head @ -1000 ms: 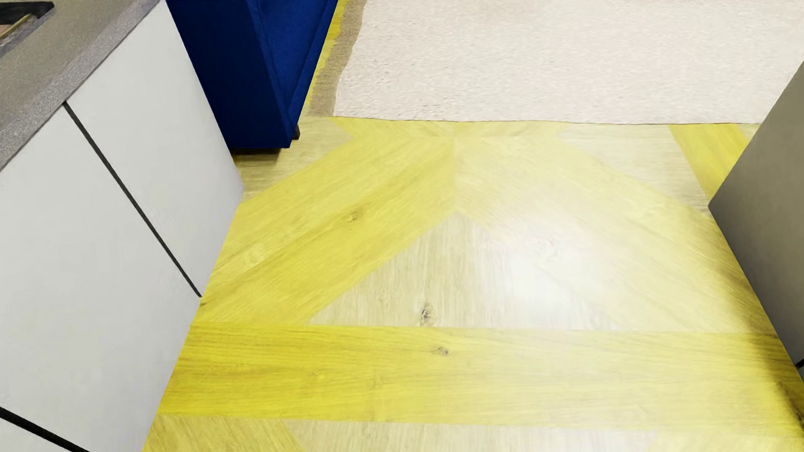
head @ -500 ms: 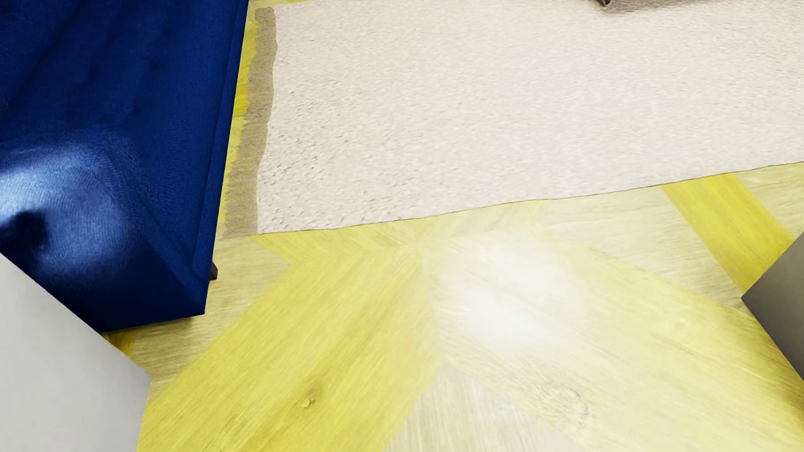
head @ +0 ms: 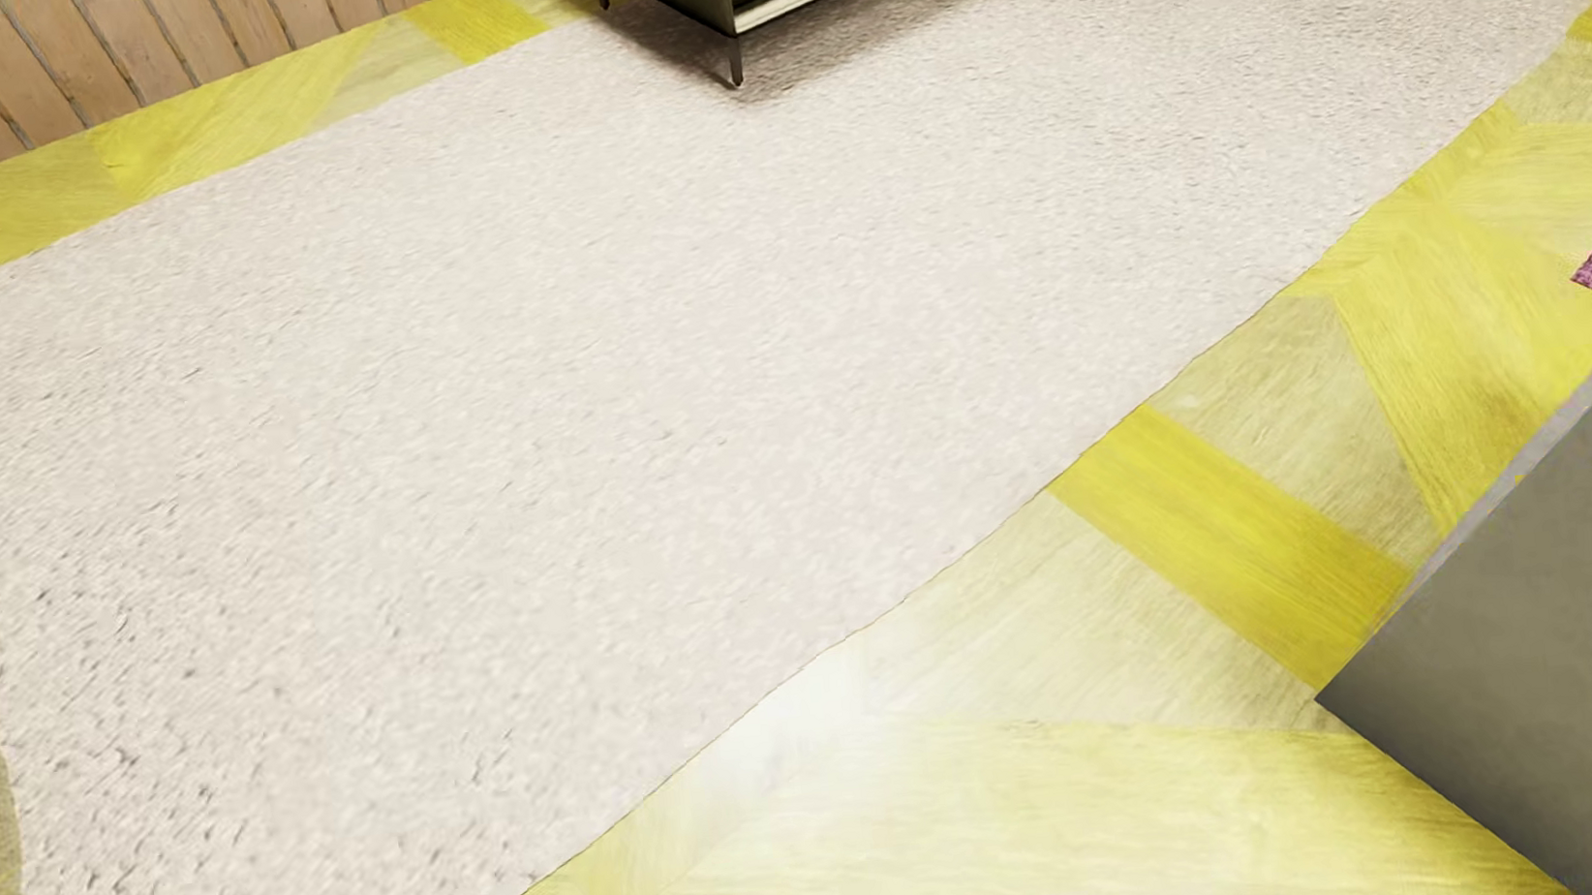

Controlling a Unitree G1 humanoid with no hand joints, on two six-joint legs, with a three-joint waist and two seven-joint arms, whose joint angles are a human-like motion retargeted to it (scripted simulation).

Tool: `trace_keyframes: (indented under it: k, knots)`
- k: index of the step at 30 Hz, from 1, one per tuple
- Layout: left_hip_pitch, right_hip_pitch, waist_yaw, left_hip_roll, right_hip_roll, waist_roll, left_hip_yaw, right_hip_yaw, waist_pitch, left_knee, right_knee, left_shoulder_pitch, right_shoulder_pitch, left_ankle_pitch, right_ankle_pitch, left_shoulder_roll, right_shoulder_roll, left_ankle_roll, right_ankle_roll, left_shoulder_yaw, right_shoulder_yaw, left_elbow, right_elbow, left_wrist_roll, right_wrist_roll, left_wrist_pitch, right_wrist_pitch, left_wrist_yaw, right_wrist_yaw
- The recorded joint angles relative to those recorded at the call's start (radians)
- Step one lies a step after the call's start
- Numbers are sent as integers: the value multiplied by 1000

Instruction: Walk to the sofa

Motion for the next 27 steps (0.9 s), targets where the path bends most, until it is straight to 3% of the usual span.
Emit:
trace_keyframes:
  k: [1,2,3,5,6,7,9,10,11,13,16,18,19,21,22,24,25,27]
  knots:
    - [-40,28,22,23,-35,12,0,0,-12,-83,5,0,-5,-198,49,-10,-13,0,0,6,-18,9,-54,0,0,0,0,0,0]
    - [-62,62,49,39,-76,14,0,0,-9,-96,21,-3,-8,-304,118,-7,-15,0,0,8,-31,2,-81,0,0,0,0,0,0]
    - [-86,92,68,35,-112,9,0,0,-9,-68,44,-9,-4,-261,216,0,-9,0,0,16,-41,2,-75,0,0,0,0,0,0]
    - [-150,57,37,-32,-157,-17,0,0,-48,68,198,-42,29,72,477,15,19,0,0,23,-44,28,24,0,0,0,0,0,0]
    - [-143,-19,5,-77,-168,-32,0,0,-47,168,364,-68,39,148,529,23,33,0,0,28,-32,41,102,0,0,0,0,0,0]
    - [-76,-122,-28,-124,-165,-39,0,0,-21,222,574,-105,35,134,403,34,40,0,0,33,-5,45,177,0,0,0,0,0,0]
    - [186,-346,-112,-169,-132,-13,0,0,25,133,864,-186,39,39,-53,52,36,0,0,50,51,28,281,0,0,0,0,0,0]
    - [328,-444,-171,-161,-108,14,0,0,38,64,871,-213,59,-34,-191,69,25,0,0,45,65,-18,307,0,0,0,0,0,0]
    - [475,-513,-235,-144,-93,38,0,0,56,-10,786,-232,83,-113,-251,89,10,0,0,49,72,-83,328,0,0,0,0,0,0]
    - [681,-657,-341,-107,-98,73,0,0,55,-121,493,-304,125,-273,-242,102,-14,0,0,113,43,-147,361,0,0,0,0,0,0]
    - [858,-772,-453,-75,-151,79,0,0,24,-154,19,-430,155,-409,-191,129,-30,0,0,164,4,-241,413,0,0,0,0,0,0]
    - [946,-822,-513,-7,-169,100,0,0,30,-85,111,-442,178,-341,-194,123,-34,0,0,204,-8,-292,446,0,0,0,0,0,0]
    - [949,-839,-524,23,-155,120,0,0,19,12,220,-421,186,-226,-155,103,-31,0,0,219,-6,-300,475,0,0,0,0,0,0]
    - [839,-801,-477,62,-74,169,0,0,20,383,394,-354,177,115,-118,54,-19,0,0,212,13,-266,528,0,0,0,0,0,0]
    - [749,-712,-433,61,-22,177,0,0,47,607,400,-324,165,169,-158,44,-9,0,0,179,6,-245,513,0,0,0,0,0,0]
    - [511,-514,-330,3,6,155,0,0,62,848,306,-278,141,35,-197,4,18,0,0,114,-18,-143,425,0,0,0,0,0,0]
    - [403,-408,-264,-38,-2,129,0,0,60,801,232,-229,133,35,-198,-13,32,0,0,123,-40,-103,353,0,0,0,0,0,0]
    - [249,-209,-134,-72,-23,99,0,0,59,445,101,-140,106,166,-203,-12,35,0,0,51,-65,-33,187,0,0,0,0,0,0]
